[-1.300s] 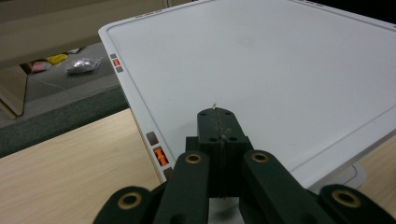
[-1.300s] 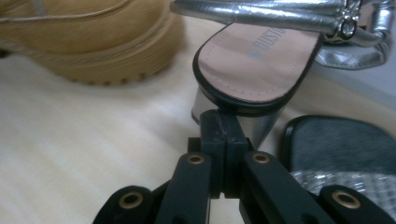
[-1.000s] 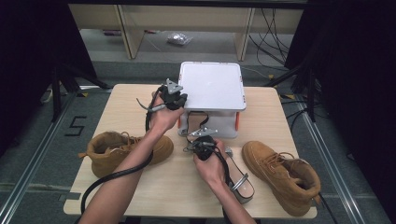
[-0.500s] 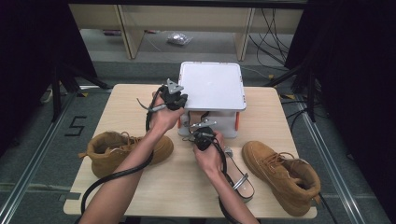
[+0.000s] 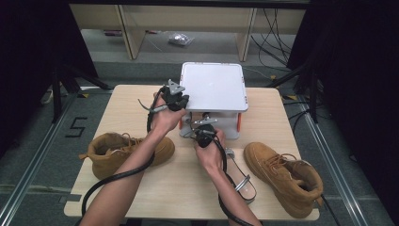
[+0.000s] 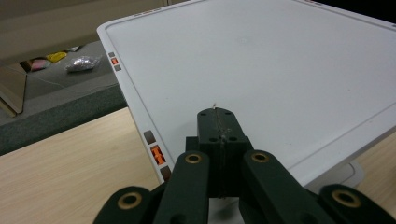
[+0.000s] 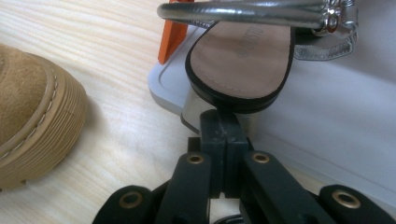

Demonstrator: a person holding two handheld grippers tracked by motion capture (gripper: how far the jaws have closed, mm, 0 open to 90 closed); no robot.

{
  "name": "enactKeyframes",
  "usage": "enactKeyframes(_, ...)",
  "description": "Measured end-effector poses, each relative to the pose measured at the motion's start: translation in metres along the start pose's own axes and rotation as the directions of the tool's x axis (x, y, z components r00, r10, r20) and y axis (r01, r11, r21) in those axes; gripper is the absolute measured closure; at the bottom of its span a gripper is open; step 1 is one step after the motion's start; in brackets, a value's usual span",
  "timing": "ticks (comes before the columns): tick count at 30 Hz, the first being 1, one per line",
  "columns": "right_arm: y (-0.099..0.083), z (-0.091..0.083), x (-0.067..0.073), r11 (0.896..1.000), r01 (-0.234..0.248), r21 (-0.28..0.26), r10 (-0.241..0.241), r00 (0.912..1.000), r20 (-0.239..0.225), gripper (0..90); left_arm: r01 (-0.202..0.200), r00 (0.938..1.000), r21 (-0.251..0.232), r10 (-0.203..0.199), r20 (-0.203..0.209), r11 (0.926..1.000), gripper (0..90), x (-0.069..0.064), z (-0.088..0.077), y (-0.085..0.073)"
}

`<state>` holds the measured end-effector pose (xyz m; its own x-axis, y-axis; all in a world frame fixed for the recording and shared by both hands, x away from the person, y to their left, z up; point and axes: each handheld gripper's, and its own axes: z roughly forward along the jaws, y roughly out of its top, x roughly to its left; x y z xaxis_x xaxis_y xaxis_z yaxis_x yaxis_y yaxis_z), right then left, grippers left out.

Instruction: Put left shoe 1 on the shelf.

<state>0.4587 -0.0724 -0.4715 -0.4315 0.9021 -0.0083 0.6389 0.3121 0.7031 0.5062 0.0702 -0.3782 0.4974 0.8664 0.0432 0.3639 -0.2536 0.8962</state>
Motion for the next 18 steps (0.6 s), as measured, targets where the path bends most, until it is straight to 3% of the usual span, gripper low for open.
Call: enactKeyframes(18, 0.002, 0.012, -0.002, 1.0, -0.029, 0.0, 0.029, 0.9996, 0.005, 90.0, 0.008, 1.0, 0.003, -0.008, 0.004, 1.0, 89.9, 0.0, 0.0, 0.001)
